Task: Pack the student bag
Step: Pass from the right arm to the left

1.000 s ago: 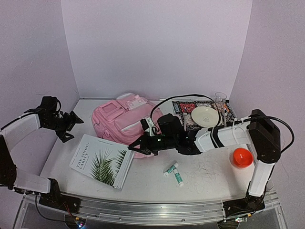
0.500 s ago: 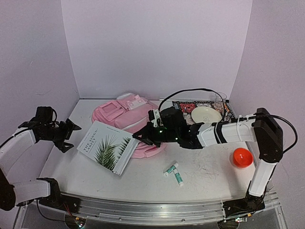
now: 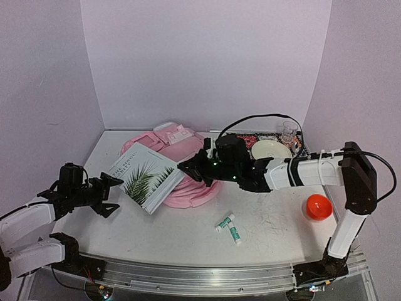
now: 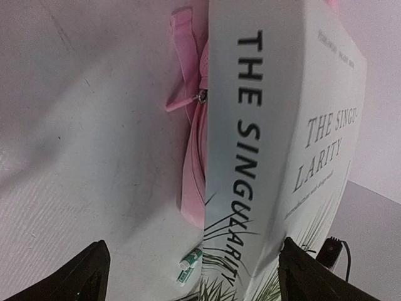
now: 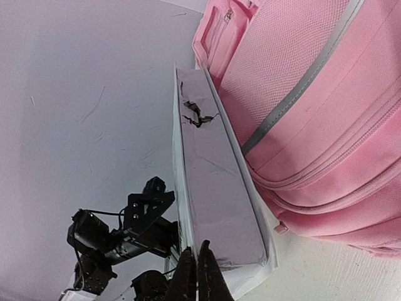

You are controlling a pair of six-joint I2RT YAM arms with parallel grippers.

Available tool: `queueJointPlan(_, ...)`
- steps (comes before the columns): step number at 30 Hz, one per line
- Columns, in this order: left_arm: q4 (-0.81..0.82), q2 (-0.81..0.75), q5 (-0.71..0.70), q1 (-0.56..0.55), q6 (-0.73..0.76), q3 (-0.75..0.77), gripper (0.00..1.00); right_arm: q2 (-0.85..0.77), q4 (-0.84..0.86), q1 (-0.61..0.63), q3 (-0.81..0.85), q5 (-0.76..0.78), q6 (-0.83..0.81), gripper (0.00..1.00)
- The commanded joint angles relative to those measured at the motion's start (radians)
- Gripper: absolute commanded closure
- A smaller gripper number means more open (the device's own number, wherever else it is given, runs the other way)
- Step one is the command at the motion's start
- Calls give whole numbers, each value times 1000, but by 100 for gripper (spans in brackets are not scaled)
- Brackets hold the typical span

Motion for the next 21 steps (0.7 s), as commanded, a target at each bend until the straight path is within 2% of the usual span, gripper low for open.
queueJointPlan(1,265,18,-83,-69,-154,-20,5,-50,110,-5,10,16,63,100)
queueJointPlan(6,349,52,-135,-111,-203,-19,5,-51,137,-5,-15,19,103,100)
queueJointPlan(12,365,123,-229,-218,-232,26,8,-41,185,-5,-43,21,164,100)
queueJointPlan(16,395,140,-267,-250,-249,49,14,-28,212,-5,-56,12,200,100)
queueJointPlan(21,495,151,-272,-275,-279,38,29,-6,260,-4,-74,-6,255,100)
